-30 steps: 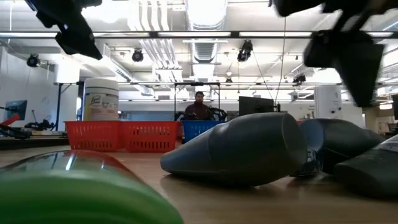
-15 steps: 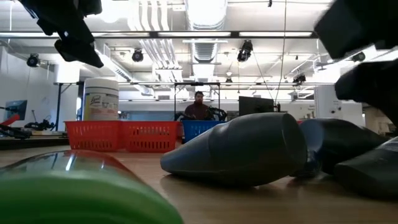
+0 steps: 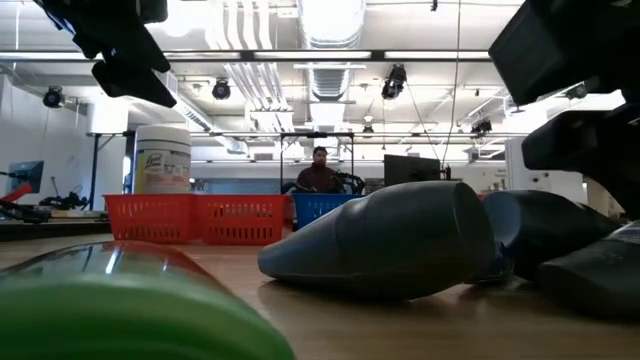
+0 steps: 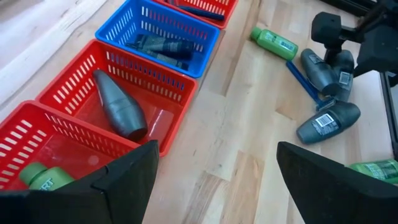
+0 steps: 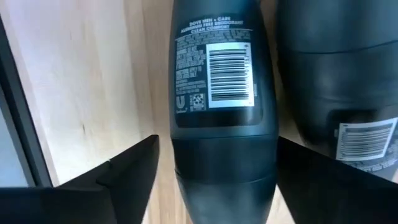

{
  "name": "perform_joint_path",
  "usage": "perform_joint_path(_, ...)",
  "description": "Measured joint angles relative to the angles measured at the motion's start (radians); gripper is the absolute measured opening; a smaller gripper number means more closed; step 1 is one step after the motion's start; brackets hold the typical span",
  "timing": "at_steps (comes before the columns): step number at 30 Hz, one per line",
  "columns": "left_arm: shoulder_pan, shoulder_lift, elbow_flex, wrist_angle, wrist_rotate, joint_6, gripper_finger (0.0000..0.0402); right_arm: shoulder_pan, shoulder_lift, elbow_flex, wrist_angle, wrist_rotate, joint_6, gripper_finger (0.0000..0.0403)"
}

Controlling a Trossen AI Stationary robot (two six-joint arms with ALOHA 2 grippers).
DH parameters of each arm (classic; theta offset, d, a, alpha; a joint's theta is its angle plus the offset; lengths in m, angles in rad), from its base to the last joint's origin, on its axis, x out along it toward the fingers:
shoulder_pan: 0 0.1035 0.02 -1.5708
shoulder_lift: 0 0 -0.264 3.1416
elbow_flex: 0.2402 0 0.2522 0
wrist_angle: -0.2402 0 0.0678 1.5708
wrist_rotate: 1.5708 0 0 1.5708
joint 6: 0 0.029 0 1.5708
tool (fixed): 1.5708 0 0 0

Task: Pick & Place Travel size toiletries
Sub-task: Put the gray deodorant into the middle red bin

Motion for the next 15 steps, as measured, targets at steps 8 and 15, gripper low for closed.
perform_joint_path(8, 0.000, 0.000, 0.000, 0.003, 0.000, 0.008, 0.0328, -0.014, -0.036, -0.002, 0.005, -0.018, 0.014, 0.0194)
perform_joint_path(15, -0.002, 0.000, -0.001, 0.028, 0.031, 0.153, 0.0328, -0.081, -0.194, -0.031, 0.003, -0.003, 0.181, 0.0194)
